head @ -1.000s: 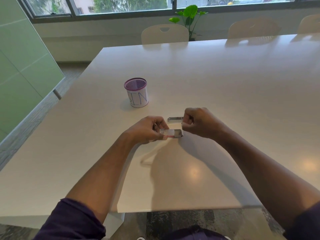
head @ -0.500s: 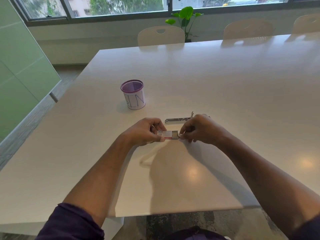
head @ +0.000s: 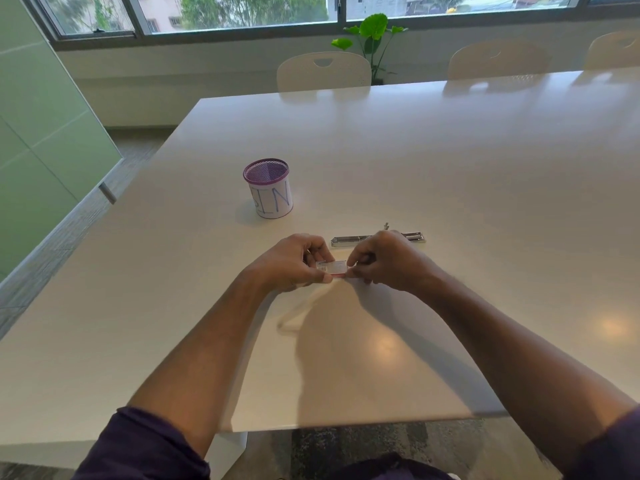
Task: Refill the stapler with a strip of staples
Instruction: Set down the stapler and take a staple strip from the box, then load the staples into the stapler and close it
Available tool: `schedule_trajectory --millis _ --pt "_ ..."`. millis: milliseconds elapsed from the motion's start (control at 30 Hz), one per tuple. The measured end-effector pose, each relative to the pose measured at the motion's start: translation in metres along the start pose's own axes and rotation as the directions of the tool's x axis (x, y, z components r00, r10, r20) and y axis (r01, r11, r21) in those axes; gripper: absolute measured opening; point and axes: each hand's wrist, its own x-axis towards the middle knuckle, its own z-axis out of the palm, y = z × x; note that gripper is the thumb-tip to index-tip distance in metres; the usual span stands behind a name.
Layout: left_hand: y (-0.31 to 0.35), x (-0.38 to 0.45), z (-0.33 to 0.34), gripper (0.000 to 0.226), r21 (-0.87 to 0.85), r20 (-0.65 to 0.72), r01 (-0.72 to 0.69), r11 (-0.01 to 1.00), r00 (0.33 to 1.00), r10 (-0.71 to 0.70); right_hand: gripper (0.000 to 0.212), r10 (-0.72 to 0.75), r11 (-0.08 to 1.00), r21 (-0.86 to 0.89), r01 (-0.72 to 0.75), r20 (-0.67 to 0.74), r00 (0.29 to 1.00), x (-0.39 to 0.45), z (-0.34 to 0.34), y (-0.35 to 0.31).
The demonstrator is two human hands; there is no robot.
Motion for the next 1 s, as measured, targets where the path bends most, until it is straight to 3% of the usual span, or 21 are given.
schedule_trajectory --millis 233,333,433,533,700,867,1000 --pt "0.005 -0.004 0.004 0.045 0.114 -0.04 -0.071 0.991 0.996 0.076 0.013 -0.034 0.999 -0.04 0.034 -0.008 0.999 0.004 0.003 0.002" --pt "0.006 -0.006 0.008 0.04 0.236 -0.035 -0.099 0.967 0.993 0.11 0.014 -0.031 0.999 -0.008 0.031 -0.011 0.999 0.005 0.002 0.0" --pt "0.003 -0.009 0.008 0.036 0.33 -0.058 -0.054 0.943 0.995 0.077 0.02 0.033 0.997 0.078 -0.029 -0.048 0.998 0.006 0.001 -0.003" --pt "0.0 -0.012 0.001 0.047 0.405 -0.106 0.002 0.914 0.993 0.045 0.019 0.067 0.989 0.139 -0.058 -0.062 0.996 0.009 0.001 -0.004" --pt "-0.007 -0.022 -0.014 0.055 0.486 -0.209 0.124 0.865 0.978 -0.023 0.017 0.018 0.999 0.049 -0.014 -0.082 0.997 0.01 0.002 -0.007" --pt "-0.003 -0.026 -0.019 0.057 0.495 -0.197 0.15 0.856 0.979 -0.057 0.017 0.003 0.999 0.048 -0.003 -0.007 1.0 0.011 0.004 -0.013" --pt "0.005 -0.025 -0.02 0.068 0.594 -0.191 0.156 0.789 0.98 -0.05 0.016 -0.013 0.999 0.045 0.012 0.026 1.0 0.011 0.005 -0.015"
